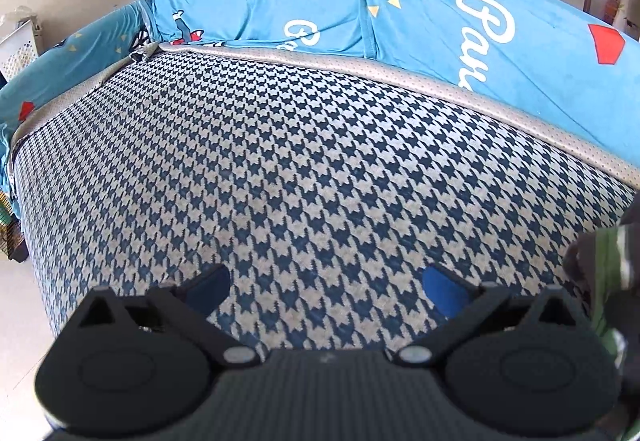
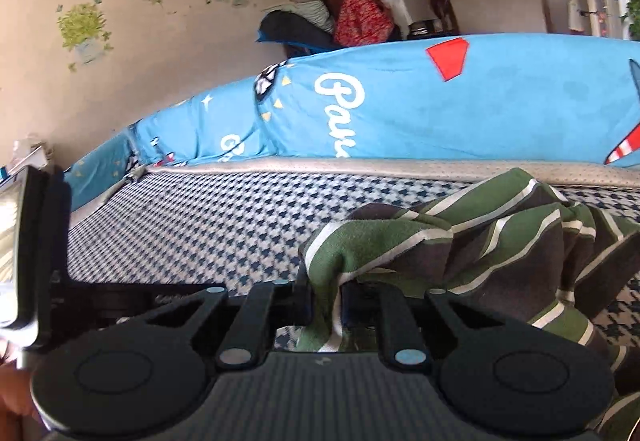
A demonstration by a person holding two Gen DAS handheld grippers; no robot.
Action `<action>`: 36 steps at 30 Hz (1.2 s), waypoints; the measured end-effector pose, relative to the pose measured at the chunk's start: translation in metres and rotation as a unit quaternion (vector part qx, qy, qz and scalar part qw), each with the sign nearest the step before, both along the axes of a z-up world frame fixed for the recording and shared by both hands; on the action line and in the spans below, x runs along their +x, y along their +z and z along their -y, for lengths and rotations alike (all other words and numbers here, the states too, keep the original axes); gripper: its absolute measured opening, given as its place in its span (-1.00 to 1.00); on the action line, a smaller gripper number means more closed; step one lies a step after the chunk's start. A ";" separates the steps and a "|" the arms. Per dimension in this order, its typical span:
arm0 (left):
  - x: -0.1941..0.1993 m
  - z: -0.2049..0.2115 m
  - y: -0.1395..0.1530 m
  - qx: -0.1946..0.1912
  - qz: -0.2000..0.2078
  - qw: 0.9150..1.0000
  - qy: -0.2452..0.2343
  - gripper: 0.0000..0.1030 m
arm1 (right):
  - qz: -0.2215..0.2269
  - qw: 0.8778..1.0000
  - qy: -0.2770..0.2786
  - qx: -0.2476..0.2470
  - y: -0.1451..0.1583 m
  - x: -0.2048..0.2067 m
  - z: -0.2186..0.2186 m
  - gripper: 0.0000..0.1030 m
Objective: Fold clothes
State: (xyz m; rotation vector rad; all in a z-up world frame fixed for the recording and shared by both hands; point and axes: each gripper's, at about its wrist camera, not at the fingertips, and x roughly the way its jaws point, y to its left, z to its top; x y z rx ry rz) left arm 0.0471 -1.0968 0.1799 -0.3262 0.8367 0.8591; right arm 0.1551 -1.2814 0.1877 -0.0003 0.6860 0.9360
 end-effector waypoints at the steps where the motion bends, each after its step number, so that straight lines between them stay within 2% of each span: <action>1: -0.001 -0.002 0.000 -0.002 0.000 1.000 0.002 1.00 | -0.011 1.000 0.021 -0.004 -0.001 -0.002 -0.003 -0.59; 3: -0.003 -0.005 -0.001 -0.009 -0.001 1.000 -0.001 1.00 | -0.021 0.998 0.054 -0.012 -0.004 -0.005 -0.010 -0.36; 4: -0.004 -0.006 -0.001 -0.011 -0.001 1.000 -0.003 1.00 | -0.017 0.998 0.063 -0.014 -0.004 -0.008 -0.009 -0.15; 5: -0.004 -0.005 -0.001 -0.012 0.000 1.000 -0.006 1.00 | -0.010 0.998 0.067 -0.015 -0.003 -0.011 -0.008 -0.03; 8: -0.005 -0.002 -0.001 -0.015 0.003 1.000 -0.017 1.00 | 0.006 0.998 0.055 -0.017 0.002 -0.014 0.002 -0.02; 15: 0.006 0.011 -0.003 -0.047 0.015 0.997 -0.064 1.00 | 0.003 0.998 -0.043 -0.049 0.001 0.009 0.043 0.00; 19: 0.015 0.024 -0.004 -0.048 0.019 0.994 -0.098 1.00 | 0.000 0.993 -0.095 -0.065 0.000 0.026 0.074 0.09; 27: 0.024 0.045 0.005 -0.066 0.066 0.983 -0.157 1.00 | -0.007 0.979 -0.188 -0.077 0.002 0.050 0.127 0.19; 31: 0.029 0.064 0.010 -0.066 0.083 0.976 -0.192 1.00 | -0.023 0.968 -0.233 -0.095 -0.002 0.061 0.147 0.36; 36: 0.039 0.087 0.009 -0.063 0.081 0.968 -0.230 1.00 | -0.065 0.958 -0.255 -0.117 -0.015 0.069 0.162 0.54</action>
